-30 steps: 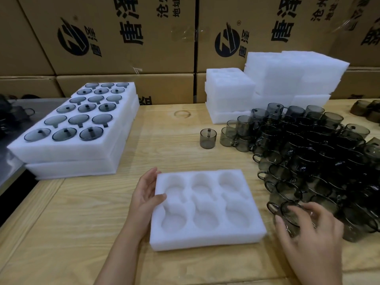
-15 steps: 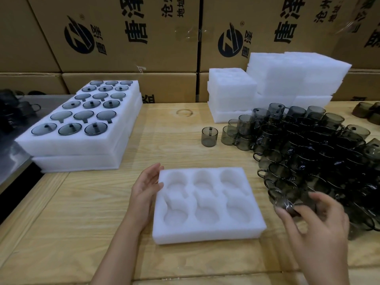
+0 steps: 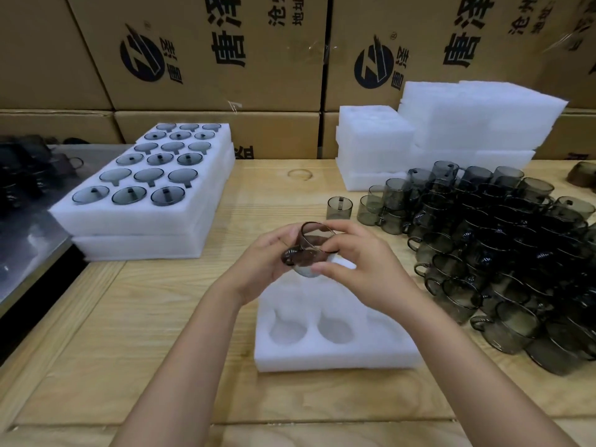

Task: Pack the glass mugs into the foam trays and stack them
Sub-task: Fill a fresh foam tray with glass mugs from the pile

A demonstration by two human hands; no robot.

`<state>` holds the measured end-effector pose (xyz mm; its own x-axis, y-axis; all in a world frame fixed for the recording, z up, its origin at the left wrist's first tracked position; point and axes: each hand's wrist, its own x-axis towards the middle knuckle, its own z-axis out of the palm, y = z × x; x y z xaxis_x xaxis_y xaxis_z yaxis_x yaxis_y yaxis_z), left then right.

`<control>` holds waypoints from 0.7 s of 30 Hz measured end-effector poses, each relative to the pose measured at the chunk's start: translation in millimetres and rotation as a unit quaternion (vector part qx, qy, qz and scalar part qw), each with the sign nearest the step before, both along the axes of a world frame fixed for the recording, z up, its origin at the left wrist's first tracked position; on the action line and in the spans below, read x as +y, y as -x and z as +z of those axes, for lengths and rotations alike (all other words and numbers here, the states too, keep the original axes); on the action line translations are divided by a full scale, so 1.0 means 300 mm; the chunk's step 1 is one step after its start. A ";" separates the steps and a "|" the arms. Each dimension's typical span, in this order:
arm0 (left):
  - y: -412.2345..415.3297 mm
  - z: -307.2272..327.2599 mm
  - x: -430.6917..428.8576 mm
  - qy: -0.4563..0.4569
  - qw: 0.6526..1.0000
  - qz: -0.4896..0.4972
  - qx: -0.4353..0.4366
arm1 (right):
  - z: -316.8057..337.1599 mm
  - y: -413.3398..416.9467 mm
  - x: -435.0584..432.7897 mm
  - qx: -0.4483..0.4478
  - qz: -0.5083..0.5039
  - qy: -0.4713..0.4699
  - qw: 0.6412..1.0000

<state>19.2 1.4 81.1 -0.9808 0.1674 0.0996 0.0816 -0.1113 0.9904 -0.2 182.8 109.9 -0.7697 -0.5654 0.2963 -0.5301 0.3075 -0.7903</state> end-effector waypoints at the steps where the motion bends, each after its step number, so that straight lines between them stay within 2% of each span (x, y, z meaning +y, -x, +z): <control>1: 0.000 -0.004 -0.007 -0.008 1.000 0.015 0.000 | 0.003 0.011 -0.011 -0.022 0.009 0.017 1.000; 4: -0.009 -0.020 -0.030 -0.018 0.998 0.064 0.003 | 0.004 0.052 -0.036 -0.049 -0.017 0.037 0.998; 7: -0.027 -0.035 -0.044 0.018 0.992 0.112 0.045 | -0.001 0.092 -0.054 -0.165 0.002 0.099 0.981; 9: -0.034 -0.051 -0.048 0.050 0.986 0.139 0.071 | -0.013 0.106 -0.069 -0.201 0.027 0.100 0.974; 13: -0.036 -0.104 -0.057 0.129 0.967 0.197 0.098 | -0.053 0.117 -0.115 -0.178 0.019 0.033 0.983; 17: -0.029 -0.143 -0.063 0.177 0.957 0.214 0.086 | -0.091 0.130 -0.133 -0.161 -0.001 -0.022 0.987; 21: -0.032 -0.181 -0.064 0.193 0.952 0.219 0.085 | -0.123 0.132 -0.148 -0.085 -0.023 -0.079 0.993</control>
